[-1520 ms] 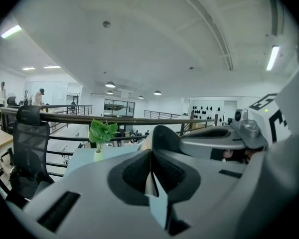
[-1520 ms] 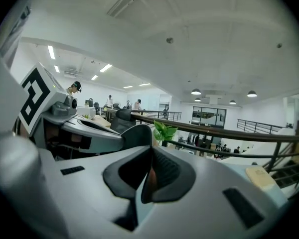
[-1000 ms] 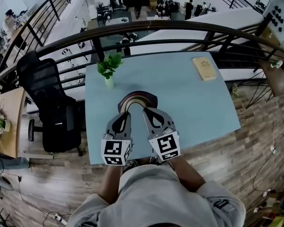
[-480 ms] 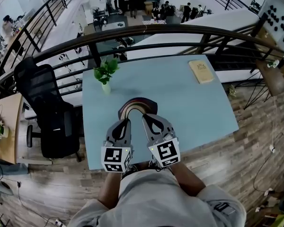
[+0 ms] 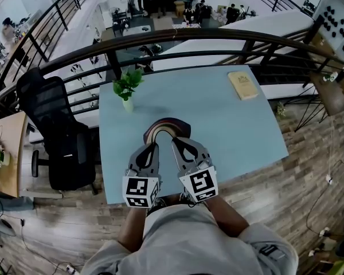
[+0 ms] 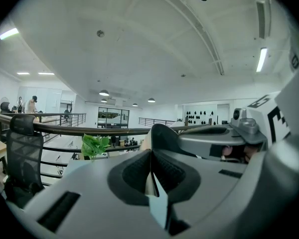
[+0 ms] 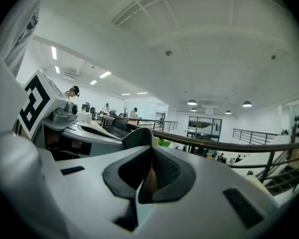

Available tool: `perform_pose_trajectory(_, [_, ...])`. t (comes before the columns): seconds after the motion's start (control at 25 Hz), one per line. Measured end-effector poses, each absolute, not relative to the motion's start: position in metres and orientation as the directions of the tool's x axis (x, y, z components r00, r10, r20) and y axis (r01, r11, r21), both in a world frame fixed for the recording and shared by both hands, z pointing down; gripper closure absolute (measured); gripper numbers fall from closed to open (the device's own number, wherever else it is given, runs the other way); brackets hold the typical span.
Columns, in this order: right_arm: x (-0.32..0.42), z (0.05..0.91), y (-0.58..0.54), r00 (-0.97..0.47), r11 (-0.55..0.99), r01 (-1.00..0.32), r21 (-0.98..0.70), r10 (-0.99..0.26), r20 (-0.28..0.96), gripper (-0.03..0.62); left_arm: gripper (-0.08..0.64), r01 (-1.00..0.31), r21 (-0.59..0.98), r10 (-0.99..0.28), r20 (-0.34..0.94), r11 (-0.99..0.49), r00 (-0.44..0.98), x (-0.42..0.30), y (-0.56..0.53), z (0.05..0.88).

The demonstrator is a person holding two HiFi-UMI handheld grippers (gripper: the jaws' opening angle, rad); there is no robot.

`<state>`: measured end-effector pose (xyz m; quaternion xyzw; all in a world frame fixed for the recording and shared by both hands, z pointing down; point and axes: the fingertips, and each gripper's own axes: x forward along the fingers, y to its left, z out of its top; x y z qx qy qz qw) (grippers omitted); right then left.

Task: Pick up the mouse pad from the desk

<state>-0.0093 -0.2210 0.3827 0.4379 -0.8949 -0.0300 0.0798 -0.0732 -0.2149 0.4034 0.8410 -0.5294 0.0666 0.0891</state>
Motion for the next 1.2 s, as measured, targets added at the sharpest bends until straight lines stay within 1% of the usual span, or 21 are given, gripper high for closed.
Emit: perform_pose_trajectory(1.2, [0.004,0.387,-0.210,-0.592,0.604,-0.789,0.113,-0.796,0.128,0.576,0.535,-0.895,0.077,-0.867,0.222,-0.440,0.446,-0.058,-0.200,0.408])
